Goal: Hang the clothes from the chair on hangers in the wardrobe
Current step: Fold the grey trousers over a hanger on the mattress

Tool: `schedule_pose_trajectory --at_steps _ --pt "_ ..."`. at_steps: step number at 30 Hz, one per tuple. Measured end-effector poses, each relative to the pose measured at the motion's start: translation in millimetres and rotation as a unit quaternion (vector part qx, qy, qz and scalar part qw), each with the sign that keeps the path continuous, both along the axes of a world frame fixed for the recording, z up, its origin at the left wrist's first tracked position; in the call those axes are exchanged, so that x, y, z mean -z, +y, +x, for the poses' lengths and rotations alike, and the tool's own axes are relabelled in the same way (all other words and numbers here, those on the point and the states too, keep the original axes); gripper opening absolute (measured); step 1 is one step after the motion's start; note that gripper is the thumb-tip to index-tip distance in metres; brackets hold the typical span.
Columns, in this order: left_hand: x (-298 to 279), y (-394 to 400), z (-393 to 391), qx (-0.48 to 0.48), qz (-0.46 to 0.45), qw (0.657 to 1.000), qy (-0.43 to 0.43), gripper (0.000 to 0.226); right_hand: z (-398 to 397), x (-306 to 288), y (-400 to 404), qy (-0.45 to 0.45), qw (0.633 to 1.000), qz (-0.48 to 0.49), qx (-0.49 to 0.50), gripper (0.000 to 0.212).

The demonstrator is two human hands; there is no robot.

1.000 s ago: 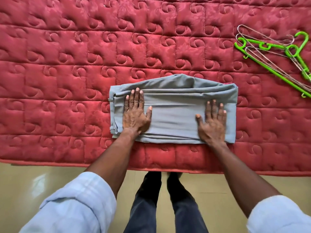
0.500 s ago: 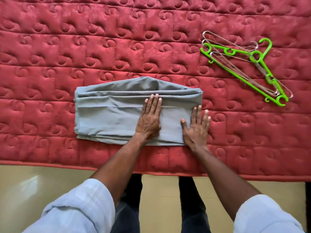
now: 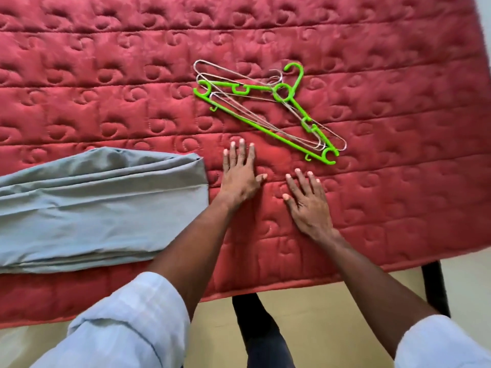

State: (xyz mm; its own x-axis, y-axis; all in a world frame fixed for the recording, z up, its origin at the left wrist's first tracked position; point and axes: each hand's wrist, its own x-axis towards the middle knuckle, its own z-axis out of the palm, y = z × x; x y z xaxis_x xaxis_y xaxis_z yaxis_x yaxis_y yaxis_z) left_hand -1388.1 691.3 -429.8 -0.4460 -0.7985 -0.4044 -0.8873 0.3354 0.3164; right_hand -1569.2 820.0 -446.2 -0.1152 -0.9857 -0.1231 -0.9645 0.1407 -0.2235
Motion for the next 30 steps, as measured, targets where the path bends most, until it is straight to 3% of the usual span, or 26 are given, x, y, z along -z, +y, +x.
schedule_pose_trajectory --at_steps 3,5,8,11,14,18,23,26,28,29,30 --pt "13.4 -3.0 -8.5 -0.006 0.048 0.998 -0.031 0.094 -5.5 -9.6 -29.8 -0.056 0.989 -0.133 0.028 0.029" --pt "16.0 -4.2 -8.7 -0.011 0.070 0.997 -0.031 0.094 -14.2 -22.2 -61.6 -0.065 0.979 -0.169 0.094 0.019" --pt "15.2 -8.2 -12.6 -0.015 0.093 0.994 -0.050 0.093 -26.0 -32.2 -107.2 -0.023 0.974 -0.147 0.170 0.019" --pt "15.3 -15.2 -15.4 -0.016 0.145 0.986 -0.077 0.092 -32.5 -32.4 -134.6 0.024 0.979 -0.074 0.186 0.022" --pt "21.3 -17.7 -14.5 -0.019 0.187 0.979 -0.080 0.092 -36.2 -26.9 -141.5 0.069 0.977 -0.068 0.192 0.017" --pt "23.0 -16.5 -13.5 -0.023 0.159 0.985 -0.071 0.093 -35.4 -23.0 -137.6 0.066 0.979 -0.103 0.161 0.013" --pt "27.5 -15.9 -12.0 -0.018 0.171 0.983 -0.070 0.092 -33.5 -35.4 -133.6 0.027 0.984 -0.104 0.141 0.023" --pt "27.6 -15.5 -11.6 -0.017 0.157 0.985 -0.061 0.093 -25.5 -56.7 -127.1 -0.031 0.988 -0.067 0.135 0.025" --pt "26.0 -16.8 -10.4 -0.017 0.140 0.988 -0.057 0.093 -15.2 -67.7 -126.0 -0.127 0.970 -0.007 0.208 0.022" --pt "25.4 -17.4 -9.9 -0.015 0.141 0.989 -0.049 0.093 -9.6 -70.8 -126.3 -0.232 0.934 0.024 0.271 0.019" --pt "23.6 -16.7 -9.3 -0.016 0.142 0.989 -0.038 0.093 -1.6 -73.2 -124.0 -0.360 0.873 0.045 0.327 0.017"
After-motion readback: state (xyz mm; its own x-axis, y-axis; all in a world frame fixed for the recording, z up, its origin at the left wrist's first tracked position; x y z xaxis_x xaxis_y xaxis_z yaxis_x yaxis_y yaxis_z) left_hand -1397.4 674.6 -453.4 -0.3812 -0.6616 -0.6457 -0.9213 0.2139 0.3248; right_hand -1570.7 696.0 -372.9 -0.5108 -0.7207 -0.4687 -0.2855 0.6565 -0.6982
